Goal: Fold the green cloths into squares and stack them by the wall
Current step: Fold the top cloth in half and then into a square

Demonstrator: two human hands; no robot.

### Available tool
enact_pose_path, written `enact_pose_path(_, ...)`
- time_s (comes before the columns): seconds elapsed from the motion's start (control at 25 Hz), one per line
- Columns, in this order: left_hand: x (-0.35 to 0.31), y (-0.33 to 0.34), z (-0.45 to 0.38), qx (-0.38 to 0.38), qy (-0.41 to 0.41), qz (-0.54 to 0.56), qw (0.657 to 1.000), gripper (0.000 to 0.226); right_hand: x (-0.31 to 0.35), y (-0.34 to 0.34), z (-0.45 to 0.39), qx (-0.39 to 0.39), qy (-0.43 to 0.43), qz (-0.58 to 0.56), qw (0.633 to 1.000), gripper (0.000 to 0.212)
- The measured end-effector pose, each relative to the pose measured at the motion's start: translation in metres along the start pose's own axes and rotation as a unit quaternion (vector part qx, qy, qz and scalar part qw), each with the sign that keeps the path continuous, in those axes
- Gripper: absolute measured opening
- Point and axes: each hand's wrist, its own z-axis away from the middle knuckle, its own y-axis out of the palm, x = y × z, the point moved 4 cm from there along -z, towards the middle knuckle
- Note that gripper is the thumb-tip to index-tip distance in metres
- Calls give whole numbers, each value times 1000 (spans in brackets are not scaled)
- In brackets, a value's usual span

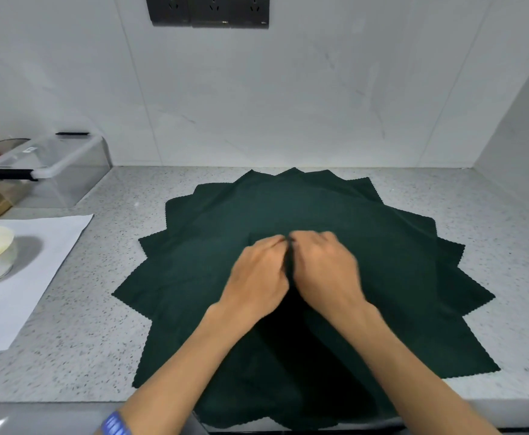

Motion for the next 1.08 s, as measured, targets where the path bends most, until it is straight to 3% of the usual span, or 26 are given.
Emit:
enact_pose_path(0.08,10,29,-17,105,-47,-23,993,41,6,41,-12,135,-18,-15,991,53)
enact_pose_path(0.16,29,50,-10,162,-115,-79,977,52,-9,72,-8,245,27,35,968,57)
enact_pose_path(0.6,41,53,2,171,-201,-104,959,63,-34,76,-4,251,72,34,965,61)
enact_pose_path(0.68,40,43,4,131,-194,-108,966,59,-38,70,-14,244,59,42,967,57)
enact_pose_path(0.76,35,25,15,41,-205,-137,968,52,-44,61,-33,238,25,79,968,52)
enact_pose_path(0.84,35,13,18,22,-285,-54,957,46,-52,52,-58,287,31,61,956,44)
enact_pose_path(0.92,43,10,16,45,-387,98,916,35,-55,48,-75,359,60,-26,931,36)
enact_pose_path(1.0,50,14,7,82,-410,168,893,12,-58,45,-78,407,73,-87,906,33)
enact_pose_path(1.08,53,17,-3,96,-401,193,890,6,-60,42,-75,417,80,-135,895,29)
